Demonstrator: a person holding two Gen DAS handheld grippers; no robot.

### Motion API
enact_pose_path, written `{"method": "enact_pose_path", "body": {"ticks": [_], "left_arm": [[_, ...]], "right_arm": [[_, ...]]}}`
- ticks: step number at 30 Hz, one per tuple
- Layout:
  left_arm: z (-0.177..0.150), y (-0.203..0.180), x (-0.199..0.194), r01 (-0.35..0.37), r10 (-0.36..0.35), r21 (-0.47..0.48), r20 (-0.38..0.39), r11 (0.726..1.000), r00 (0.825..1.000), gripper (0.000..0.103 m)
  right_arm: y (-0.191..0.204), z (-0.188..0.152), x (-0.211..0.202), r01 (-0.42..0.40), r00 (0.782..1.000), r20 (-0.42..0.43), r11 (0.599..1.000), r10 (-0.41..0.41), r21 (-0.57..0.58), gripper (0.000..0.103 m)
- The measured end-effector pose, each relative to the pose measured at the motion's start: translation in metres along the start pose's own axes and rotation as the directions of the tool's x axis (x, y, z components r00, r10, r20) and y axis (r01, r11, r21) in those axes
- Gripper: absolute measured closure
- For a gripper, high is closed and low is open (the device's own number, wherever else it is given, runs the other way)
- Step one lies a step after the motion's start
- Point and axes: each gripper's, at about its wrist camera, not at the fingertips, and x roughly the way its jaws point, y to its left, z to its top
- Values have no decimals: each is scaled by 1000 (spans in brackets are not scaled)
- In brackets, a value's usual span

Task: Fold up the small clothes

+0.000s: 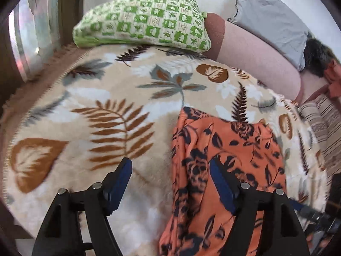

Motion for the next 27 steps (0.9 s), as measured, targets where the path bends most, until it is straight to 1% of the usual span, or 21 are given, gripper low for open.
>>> {"method": "enact_pose_path", "body": {"ticks": [4, 8, 11, 15, 17, 19, 20, 21, 22, 23, 25, 26, 27], "left_arm": [[-12, -4, -13, -41, 41, 32, 8, 999, 999, 27], [-19, -10, -21, -34, 33, 36, 11, 999, 999, 27], [-25, -11, -28, -37, 37, 36, 12, 999, 999, 27], [-30, -10, -30, -50, 49, 35, 10, 998, 999, 27], [-31, -10, -29, -61, 61, 35, 2, 998, 998, 27], [-33, -10, -28, -61, 61, 34, -2, 998, 998, 27], [-33, -10, -27, -63, 63, 33, -7, 997, 998, 27], [-34, -9, -25, -67, 67, 34, -12, 997, 998, 27], [-34, -9, -24, -70, 70, 37, -17, 997, 997, 27], [-35, -9, -23, -72, 73, 44, -22, 996, 997, 27], [-36, -9, -25, -71, 71, 46, -11, 996, 997, 27], [-35, -10, -23, -70, 70, 41, -12, 997, 997, 27], [-34, -11, -22, -62, 62, 39, -16, 997, 998, 27]], "right_arm": [[0, -7, -14, 38, 999, 19, 999, -38, 11, 20], [6, -11, -26, 59, 998, 33, 998, -59, 2, 20], [19, -8, -29, 41, 998, 48, 999, -40, -23, 19], [33, 0, -21, 14, 998, 60, 998, -10, -65, 19], [32, 6, -9, 5, 999, 53, 998, -2, -64, 18], [24, 10, 4, 16, 999, 47, 999, -14, -51, 18], [16, 12, 15, 19, 1000, 26, 999, -18, -32, 16], [5, 12, 28, 34, 999, -19, 999, -34, 1, 15], [-4, 11, 35, 38, 999, -33, 999, -37, 30, 14], [-4, 12, 32, 26, 1000, -16, 999, -26, 34, 14], [6, 17, 23, 5, 1000, -25, 1000, -5, 27, 14], [10, 20, 19, 4, 1000, -14, 1000, -4, 21, 14], [15, 26, 12, -5, 1000, 14, 1000, 4, 5, 14]]}}
